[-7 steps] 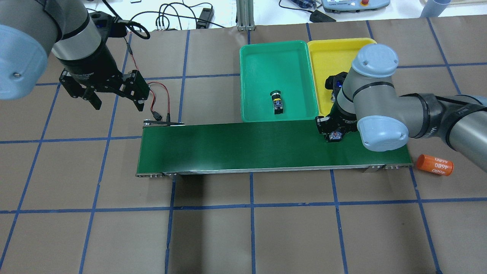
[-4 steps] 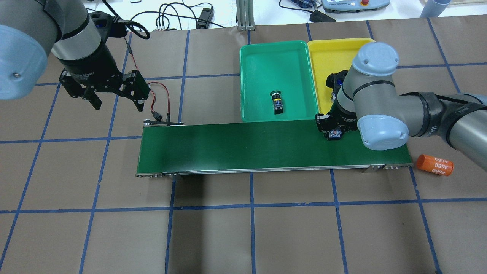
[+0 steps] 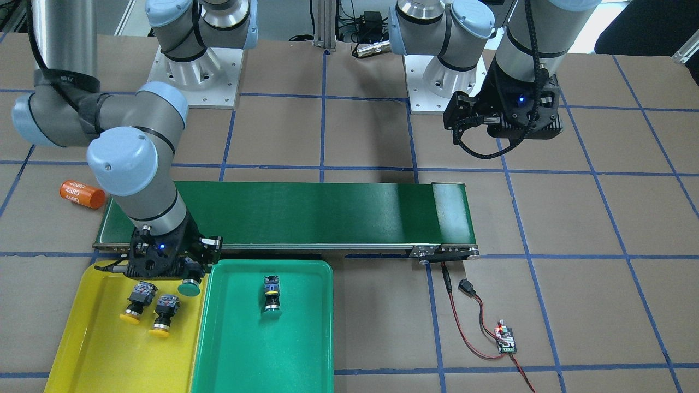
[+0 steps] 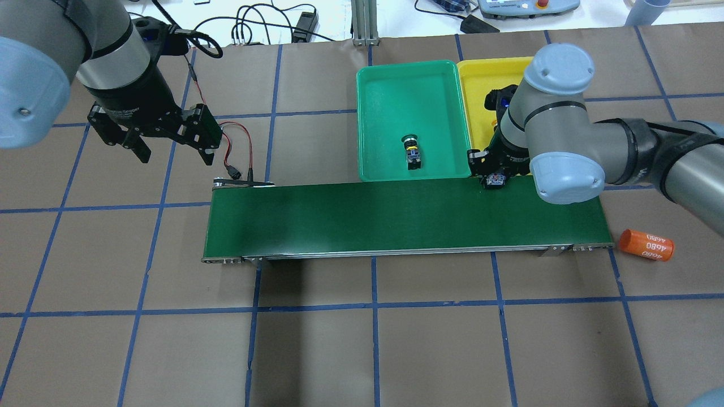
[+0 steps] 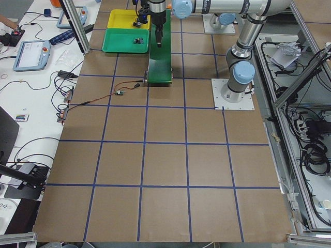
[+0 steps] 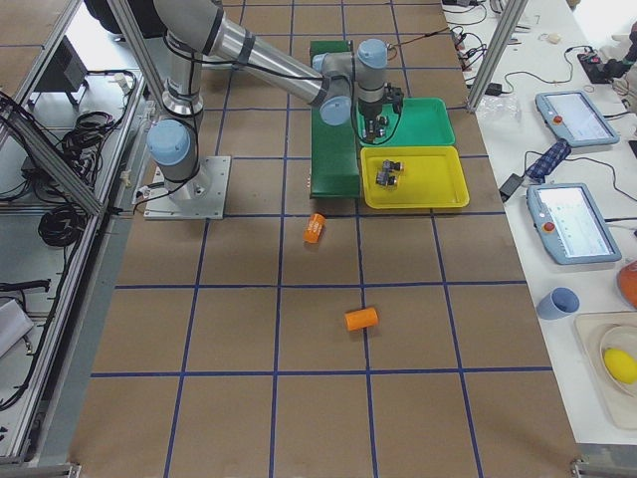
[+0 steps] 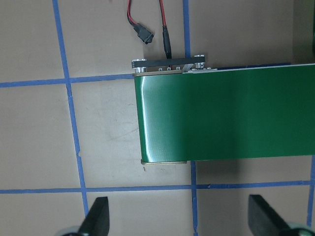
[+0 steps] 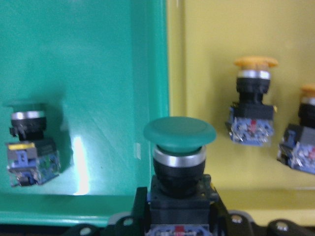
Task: Sort buttons by color to trays
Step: 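Carry the green button into the green tray and open right gripper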
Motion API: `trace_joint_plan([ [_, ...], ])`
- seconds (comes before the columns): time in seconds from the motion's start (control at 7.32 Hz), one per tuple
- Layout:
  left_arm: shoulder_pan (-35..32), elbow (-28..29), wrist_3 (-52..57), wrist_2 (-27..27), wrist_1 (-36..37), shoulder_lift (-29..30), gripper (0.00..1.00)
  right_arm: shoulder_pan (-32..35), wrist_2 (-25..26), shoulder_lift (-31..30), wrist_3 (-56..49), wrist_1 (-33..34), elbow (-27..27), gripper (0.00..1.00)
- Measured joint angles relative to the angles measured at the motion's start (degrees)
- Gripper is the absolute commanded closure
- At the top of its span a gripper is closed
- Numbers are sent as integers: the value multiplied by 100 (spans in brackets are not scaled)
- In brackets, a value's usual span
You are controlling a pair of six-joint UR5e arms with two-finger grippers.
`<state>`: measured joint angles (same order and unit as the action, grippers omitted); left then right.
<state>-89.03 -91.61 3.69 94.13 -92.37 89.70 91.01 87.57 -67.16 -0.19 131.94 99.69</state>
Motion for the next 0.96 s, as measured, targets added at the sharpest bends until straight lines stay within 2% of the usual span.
trace_joint_plan([
  [0.14, 0, 2, 2, 0, 0, -1, 0, 218, -24, 259, -16, 359, -233, 49],
  [0.27, 0, 3, 3, 0, 0, -3, 0, 373, -32, 442, -21, 638, -352, 1],
  [0.68, 0, 16, 2, 0, 9, -41, 0, 473, 46, 536, -25, 780, -389, 0],
  [0.96, -2, 52, -2, -18, 15, -130, 0, 461, 133, 377, -33, 597, -365, 0],
])
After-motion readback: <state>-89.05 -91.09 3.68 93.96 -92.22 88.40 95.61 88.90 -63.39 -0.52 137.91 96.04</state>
